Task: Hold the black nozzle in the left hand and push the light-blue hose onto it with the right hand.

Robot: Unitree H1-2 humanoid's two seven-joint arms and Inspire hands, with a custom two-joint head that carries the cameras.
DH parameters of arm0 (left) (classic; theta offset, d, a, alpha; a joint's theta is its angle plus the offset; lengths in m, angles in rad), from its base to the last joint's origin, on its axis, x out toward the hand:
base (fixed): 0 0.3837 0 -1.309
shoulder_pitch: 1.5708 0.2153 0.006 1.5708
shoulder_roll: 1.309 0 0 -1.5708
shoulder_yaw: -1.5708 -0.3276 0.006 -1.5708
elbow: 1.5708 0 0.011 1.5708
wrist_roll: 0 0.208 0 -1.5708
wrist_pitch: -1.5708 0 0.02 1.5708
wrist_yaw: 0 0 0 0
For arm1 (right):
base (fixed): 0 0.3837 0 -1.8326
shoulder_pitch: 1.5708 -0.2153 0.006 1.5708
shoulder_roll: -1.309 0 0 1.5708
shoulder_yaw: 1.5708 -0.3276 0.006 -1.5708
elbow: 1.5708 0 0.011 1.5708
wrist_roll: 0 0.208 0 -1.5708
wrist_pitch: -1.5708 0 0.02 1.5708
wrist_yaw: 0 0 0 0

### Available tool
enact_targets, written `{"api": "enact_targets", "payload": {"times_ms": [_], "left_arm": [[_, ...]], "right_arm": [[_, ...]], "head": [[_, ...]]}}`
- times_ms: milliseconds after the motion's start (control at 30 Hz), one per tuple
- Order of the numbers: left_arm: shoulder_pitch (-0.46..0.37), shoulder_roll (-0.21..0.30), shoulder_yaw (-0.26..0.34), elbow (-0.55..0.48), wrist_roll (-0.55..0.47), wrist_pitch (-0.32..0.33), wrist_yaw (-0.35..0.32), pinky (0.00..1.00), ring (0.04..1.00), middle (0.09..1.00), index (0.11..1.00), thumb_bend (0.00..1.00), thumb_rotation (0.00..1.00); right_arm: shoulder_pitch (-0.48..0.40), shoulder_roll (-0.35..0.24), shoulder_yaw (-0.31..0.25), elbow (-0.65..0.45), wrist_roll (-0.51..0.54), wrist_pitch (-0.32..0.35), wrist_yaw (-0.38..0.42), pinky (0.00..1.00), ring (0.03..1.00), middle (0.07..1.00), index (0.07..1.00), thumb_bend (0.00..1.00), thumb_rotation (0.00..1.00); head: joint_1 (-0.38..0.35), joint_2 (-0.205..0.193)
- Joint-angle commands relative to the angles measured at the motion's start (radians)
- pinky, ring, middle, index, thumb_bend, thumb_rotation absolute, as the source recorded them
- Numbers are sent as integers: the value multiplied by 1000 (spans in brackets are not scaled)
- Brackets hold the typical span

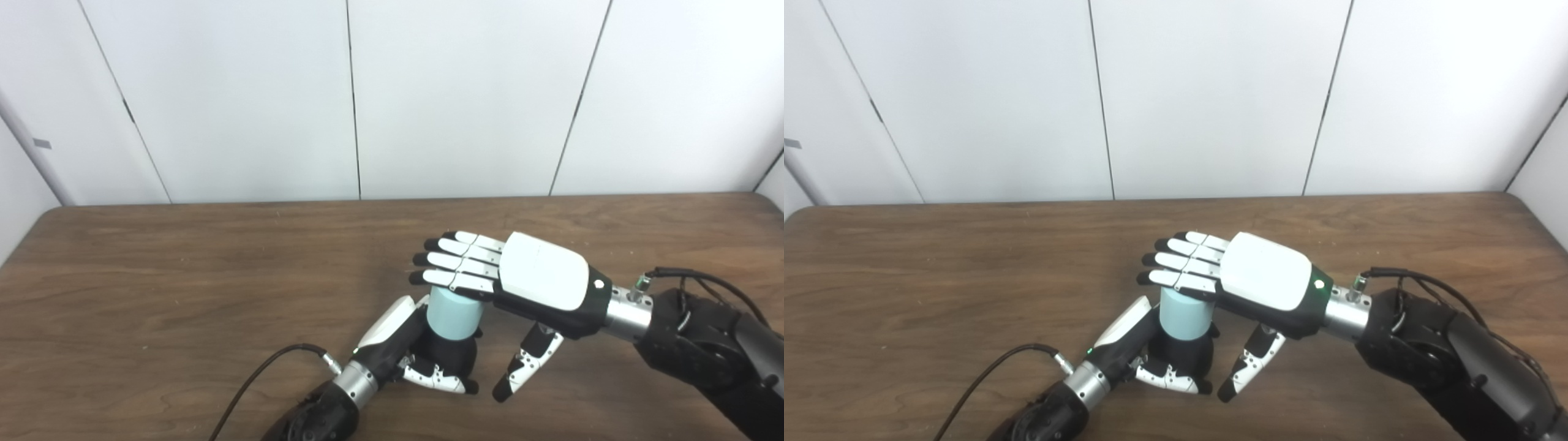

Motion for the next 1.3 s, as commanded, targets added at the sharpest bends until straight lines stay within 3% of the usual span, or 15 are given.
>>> {"api": "enact_targets", "payload": {"times_ms": [0,433,1267], "left_arm": [[32,25,-8,24,34,62,-34,1000,952,858,484,524,73],[33,26,-3,25,22,55,-40,1000,945,855,484,524,72],[37,16,9,26,8,54,-38,1000,953,859,484,524,73]], "right_arm": [[27,-13,34,1,-50,-26,98,964,982,968,912,795,475],[22,-32,67,-9,-121,-26,82,969,981,967,923,798,476],[28,-49,83,11,-90,-26,71,966,973,953,912,798,479]], "head": [[0,0],[0,5],[2,9]]}}
